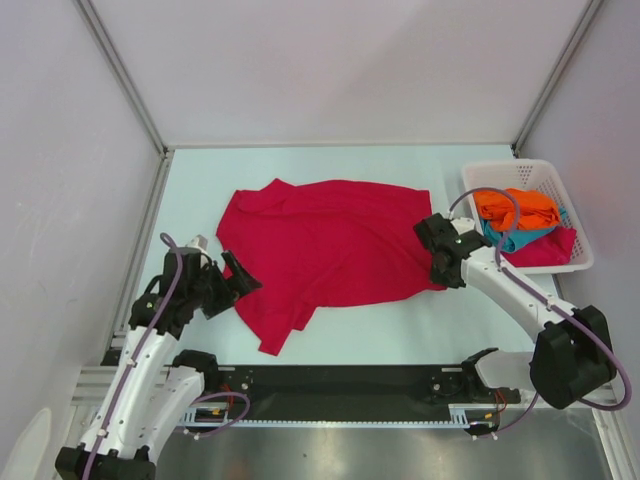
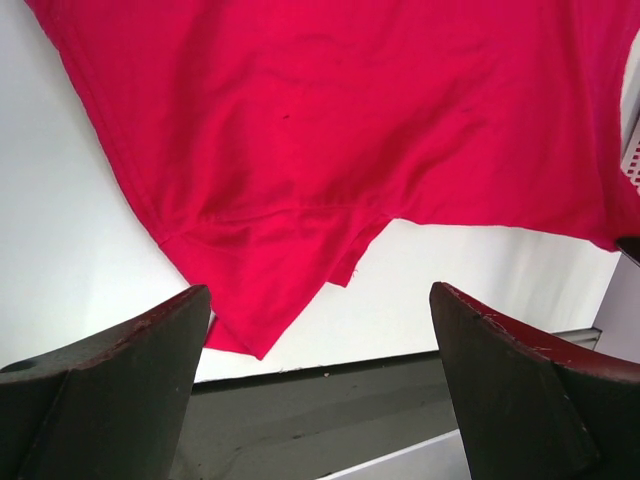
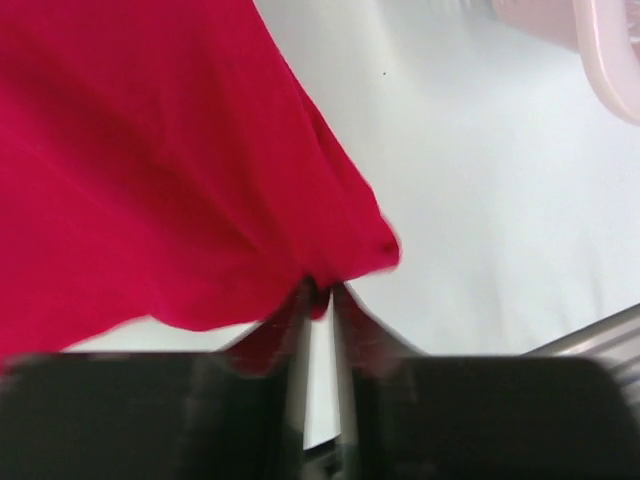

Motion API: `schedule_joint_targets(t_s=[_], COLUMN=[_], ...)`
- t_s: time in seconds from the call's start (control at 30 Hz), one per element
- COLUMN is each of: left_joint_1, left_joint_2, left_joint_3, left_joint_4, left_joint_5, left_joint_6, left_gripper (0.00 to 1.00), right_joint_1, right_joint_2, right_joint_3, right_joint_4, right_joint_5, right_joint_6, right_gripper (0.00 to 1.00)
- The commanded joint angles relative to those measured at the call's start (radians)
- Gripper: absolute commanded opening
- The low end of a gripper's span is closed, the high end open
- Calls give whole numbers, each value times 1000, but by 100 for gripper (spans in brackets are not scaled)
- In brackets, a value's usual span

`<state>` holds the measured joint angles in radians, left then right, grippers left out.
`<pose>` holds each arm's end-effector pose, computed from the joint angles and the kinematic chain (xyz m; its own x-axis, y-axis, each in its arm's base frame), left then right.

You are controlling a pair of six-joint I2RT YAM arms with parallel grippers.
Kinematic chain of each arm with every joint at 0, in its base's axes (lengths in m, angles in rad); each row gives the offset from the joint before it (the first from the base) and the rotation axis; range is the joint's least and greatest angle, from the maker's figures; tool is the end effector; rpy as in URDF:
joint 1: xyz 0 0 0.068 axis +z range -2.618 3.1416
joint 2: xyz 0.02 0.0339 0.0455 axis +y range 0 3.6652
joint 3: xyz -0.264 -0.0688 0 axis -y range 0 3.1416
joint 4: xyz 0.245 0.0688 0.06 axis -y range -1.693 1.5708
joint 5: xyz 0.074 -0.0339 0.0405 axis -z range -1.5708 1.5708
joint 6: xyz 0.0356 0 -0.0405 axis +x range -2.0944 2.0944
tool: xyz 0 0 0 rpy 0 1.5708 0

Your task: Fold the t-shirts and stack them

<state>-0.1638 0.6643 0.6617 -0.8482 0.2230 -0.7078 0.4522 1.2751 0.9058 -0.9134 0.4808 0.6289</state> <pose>0.1260 -0.0288 0.2539 -0.7605 -0.5170 -0.3929 -0.2521 0.7927 -0.5550 0.2080 0.0827 0.2323 -0.8558 0.1641 -0.4906 0.2896 0.9378 -0.1914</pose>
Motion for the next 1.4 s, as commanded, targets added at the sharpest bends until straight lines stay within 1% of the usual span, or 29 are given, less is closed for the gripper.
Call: schedule_joint_targets(t_s=[0.0, 0.2, 0.23, 0.3, 0.37, 0.4, 0.43, 0.47, 0.5, 0.53, 0.57, 0.6, 0.63, 0.67, 0.7, 0.73, 0.77, 0.8, 0.83, 0.87, 0.9, 0.97, 1.0, 1.17, 1.37], left_joint_1=[23, 27, 27, 29, 38, 41, 44, 46, 46, 46, 47, 47, 49, 52, 55, 61, 73, 79, 87, 98, 102, 112, 116, 155, 161], left_joint_2=[-23, -14, 1, 29, 96, 166, 210, 256, 361, 418, 476, 598, 660, 719, 821, 868, 911, 993, 1032, 1070, 1139, 1196, 1240, 1321, 1406], left_joint_3=[1, 29, 35, 55, 91, 111, 137, 204, 246, 294, 399, 459, 589, 655, 714, 819, 866, 912, 958, 1036, 1070, 1146, 1164, 1185, 1191], left_joint_4=[1, -9, 0, 18, 70, 93, 133, 152, 162, 167, 166, 164, 135, 115, 106, 98, 100, 100, 86, 78, 74, 49, 44, 52, 89], left_joint_5=[30, 30, 32, 30, 30, 29, 30, 18, 9, -3, -13, -28, -37, -54, -86, -93, -94, -99, -105, -106, -106, -119, -128, -123, -114], left_joint_6=[22, 30, 34, 37, 37, 37, 41, 45, 66, 82, 102, 166, 195, 218, 264, 284, 301, 330, 338, 344, 358, 367, 369, 338, 271], left_gripper=[96, 97, 97, 97, 98, 98, 98, 98, 98, 98, 98, 98, 98, 99, 99, 100, 99, 99, 99, 99, 100, 100, 99, 100, 95], right_joint_1=[11, 43, 45, 46, 43, 33, 25, 19, -1, -10, -26, -50, -67, -84, -95, -122, -133, -141, -156, -164, -171, -197, -207, -253, -287], right_joint_2=[41, 93, 101, 133, 167, 188, 249, 277, 312, 372, 407, 437, 469, 537, 567, 602, 651, 676, 694, 707, 731, 748, 760, 793, 860], right_joint_3=[51, 74, 82, 114, 143, 184, 214, 250, 310, 347, 382, 413, 489, 528, 569, 635, 671, 698, 738, 751, 758, 769, 771, 774, 837], right_joint_4=[-44, -4, 13, 50, 86, 122, 133, 145, 168, 179, 189, 211, 214, 214, 215, 217, 215, 212, 215, 220, 234, 249, 260, 291, 291], right_joint_5=[16, -2, -4, 1, 21, 16, -2, -10, -21, -40, -51, -60, -85, -102, -116, -142, -156, -166, -185, -191, -199, -223, -232, -281, -306], right_joint_6=[40, 46, 42, 11, -14, -29, -49, -60, -75, -99, -116, -132, -144, -161, -167, -175, -184, -189, -195, -199, -207, -207, -204, -201, -204], right_gripper=[25, 28, 32, 34, 37, 37, 37, 37, 38, 38, 38, 38, 38, 38, 38, 38, 39, 41, 43, 46, 47, 50, 50, 50, 50])
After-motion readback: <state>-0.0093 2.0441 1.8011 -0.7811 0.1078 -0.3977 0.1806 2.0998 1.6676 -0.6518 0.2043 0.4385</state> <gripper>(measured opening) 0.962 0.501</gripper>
